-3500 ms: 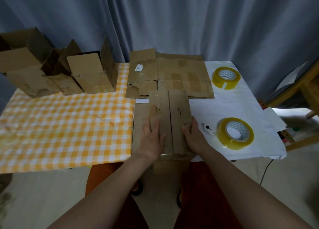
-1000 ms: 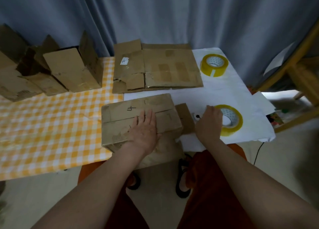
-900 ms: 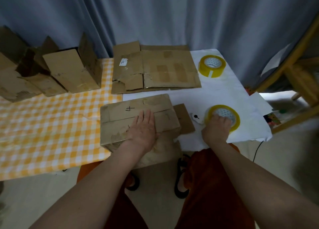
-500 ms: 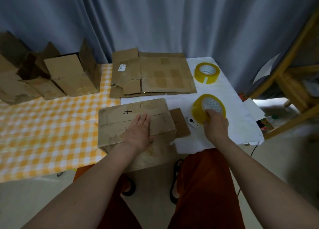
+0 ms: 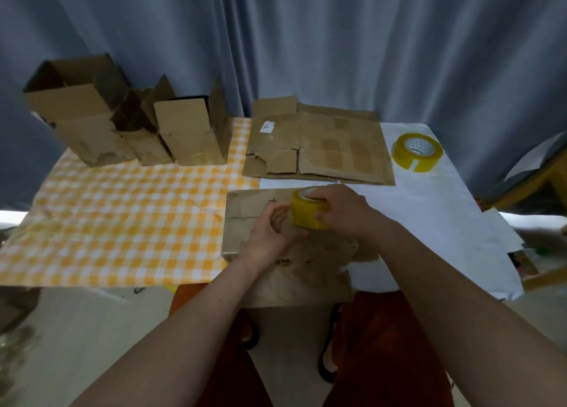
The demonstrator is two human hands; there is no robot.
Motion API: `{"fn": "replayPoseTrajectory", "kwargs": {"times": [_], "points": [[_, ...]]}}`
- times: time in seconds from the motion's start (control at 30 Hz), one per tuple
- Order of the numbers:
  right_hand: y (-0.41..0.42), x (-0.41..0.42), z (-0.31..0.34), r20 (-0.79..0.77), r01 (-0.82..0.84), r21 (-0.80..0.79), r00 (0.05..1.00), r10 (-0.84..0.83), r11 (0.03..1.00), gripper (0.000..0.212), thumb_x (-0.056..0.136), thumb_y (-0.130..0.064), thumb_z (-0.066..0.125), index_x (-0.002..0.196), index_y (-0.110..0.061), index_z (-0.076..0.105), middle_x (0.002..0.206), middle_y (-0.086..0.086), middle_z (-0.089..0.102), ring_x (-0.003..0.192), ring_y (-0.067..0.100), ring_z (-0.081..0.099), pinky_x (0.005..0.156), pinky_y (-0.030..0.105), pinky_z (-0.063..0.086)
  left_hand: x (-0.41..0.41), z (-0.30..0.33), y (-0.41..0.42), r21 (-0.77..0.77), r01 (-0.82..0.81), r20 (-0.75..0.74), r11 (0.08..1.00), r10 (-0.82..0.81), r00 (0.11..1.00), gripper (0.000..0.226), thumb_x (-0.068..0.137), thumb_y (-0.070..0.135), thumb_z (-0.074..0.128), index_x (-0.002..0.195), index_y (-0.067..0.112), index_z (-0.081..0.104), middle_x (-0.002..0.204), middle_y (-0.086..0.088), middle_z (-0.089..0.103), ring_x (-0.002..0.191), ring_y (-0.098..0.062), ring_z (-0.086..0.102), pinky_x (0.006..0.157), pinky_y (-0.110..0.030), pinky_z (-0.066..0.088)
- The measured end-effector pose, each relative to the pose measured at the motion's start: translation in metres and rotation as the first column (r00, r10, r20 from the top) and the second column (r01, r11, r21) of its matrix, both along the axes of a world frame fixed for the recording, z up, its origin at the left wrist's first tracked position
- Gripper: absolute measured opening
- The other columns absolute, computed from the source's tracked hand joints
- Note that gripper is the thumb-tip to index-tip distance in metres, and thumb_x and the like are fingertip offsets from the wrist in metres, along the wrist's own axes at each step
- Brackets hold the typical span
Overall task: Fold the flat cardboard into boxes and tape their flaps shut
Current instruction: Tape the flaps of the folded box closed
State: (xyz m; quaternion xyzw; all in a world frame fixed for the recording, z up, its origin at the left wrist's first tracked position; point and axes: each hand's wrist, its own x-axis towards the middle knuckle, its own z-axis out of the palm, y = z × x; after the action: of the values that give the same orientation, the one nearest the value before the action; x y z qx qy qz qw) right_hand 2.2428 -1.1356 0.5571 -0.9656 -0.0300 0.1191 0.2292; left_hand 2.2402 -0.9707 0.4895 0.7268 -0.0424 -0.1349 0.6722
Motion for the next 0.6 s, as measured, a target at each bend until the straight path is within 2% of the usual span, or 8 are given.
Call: {"fn": "replayPoseTrajectory", "kwargs": {"times": [0.1,0.17,0.23,0.33,0.4,0.47,0.53,0.6], "points": [[0.006,0.008,0.0,0.017,-0.009,-0.033,1.0,0.01,0.999,0.051,0.086,-0.019,0.056,0.134,-0.036,0.047,0.136,0.001,0.045,0.125,0.024,0.038,0.101,0.049,0.033,-0.004,0.002,0.002,-0.049,-0.101,0.008,0.994,0.102,0.995,0.023,0.081,0.008,0.074,0.1,0.012,0.063,0.098,0.002,0.068,0.096,-0.009,0.063,0.083,-0.018,0.05],[0.01,0.011,0.0,0.014,-0.015,-0.061,1.0,0.016,0.998,0.051,0.088,-0.019,0.055,0.134,-0.036,0.046,0.139,0.0,0.044,0.128,0.024,0.035,0.101,0.05,0.032,-0.005,0.001,0.001,0.005,-0.172,0.023,0.985,0.171,0.985,0.012,0.087,0.016,0.068,0.096,0.008,0.066,0.088,-0.001,0.068,0.082,-0.011,0.061,0.071,-0.022,0.048],[0.013,0.012,0.0,0.013,-0.06,-0.128,0.998,0.062,0.99,0.053,0.087,-0.023,0.059,0.136,-0.037,0.043,0.14,0.0,0.042,0.129,0.025,0.032,0.102,0.051,0.032,-0.004,-0.002,-0.001,0.029,-0.239,0.021,0.971,0.239,0.971,0.016,0.091,0.02,0.064,0.094,0.004,0.066,0.089,-0.01,0.068,0.081,-0.016,0.059,0.073,-0.033,0.048],[0.01,0.008,-0.007,0.059,-0.146,-0.213,0.985,0.162,0.966,0.084,0.076,-0.026,0.074,0.145,-0.035,0.027,0.147,0.005,0.024,0.136,0.029,0.018,0.106,0.049,0.028,0.0,-0.006,0.002,-0.041,-0.302,-0.082,0.952,0.298,0.951,0.014,0.093,0.019,0.061,0.085,0.008,0.061,0.083,-0.007,0.065,0.081,-0.015,0.06,0.078,-0.035,0.052],[0.007,0.003,-0.017,0.201,-0.048,-0.041,0.978,0.055,0.998,0.085,0.081,-0.013,0.069,0.148,-0.031,0.019,0.154,0.007,0.01,0.142,0.029,0.008,0.11,0.044,0.023,0.007,-0.01,0.007,-0.182,-0.345,-0.221,0.921,0.304,0.927,0.015,0.096,0.015,0.057,0.081,0.012,0.053,0.079,-0.004,0.062,0.08,-0.015,0.062,0.081,-0.032,0.055],[0.008,0.003,-0.028,0.314,0.094,0.3,0.93,-0.191,0.949,0.068,0.087,-0.002,0.058,0.146,-0.018,0.027,0.15,0.012,0.024,0.137,0.027,0.026,0.105,0.031,0.03,0.014,-0.013,0.014,-0.291,-0.41,-0.349,0.864,0.303,0.887,0.016,0.098,0.011,0.051,0.082,0.011,0.048,0.079,-0.009,0.063,0.077,-0.018,0.065,0.074,-0.029,0.058],[0.017,0.007,-0.035,0.228,0.199,0.566,0.895,-0.384,0.8,0.05,0.091,-0.008,0.058,0.137,-0.016,0.041,0.136,0.01,0.046,0.121,0.021,0.046,0.087,0.012,0.041,0.018,-0.014,0.017,-0.33,-0.448,-0.417,0.831,0.297,0.859,0.017,0.1,0.009,0.047,0.083,0.01,0.045,0.083,-0.016,0.065,0.078,-0.025,0.067,0.069,-0.029,0.06],[0.031,0.012,-0.041,0.108,0.258,0.69,0.887,-0.449,0.676,0.046,0.091,-0.017,0.062,0.133,-0.017,0.044,0.131,0.006,0.05,0.117,0.021,0.05,0.074,0.007,0.044,0.02,-0.015,0.02,-0.336,-0.453,-0.435,0.826,0.29,0.852,0.017,0.101,0.011,0.046,0.084,0.01,0.044,0.087,-0.019,0.065,0.081,-0.027,0.068,0.07,-0.032,0.06]]}}
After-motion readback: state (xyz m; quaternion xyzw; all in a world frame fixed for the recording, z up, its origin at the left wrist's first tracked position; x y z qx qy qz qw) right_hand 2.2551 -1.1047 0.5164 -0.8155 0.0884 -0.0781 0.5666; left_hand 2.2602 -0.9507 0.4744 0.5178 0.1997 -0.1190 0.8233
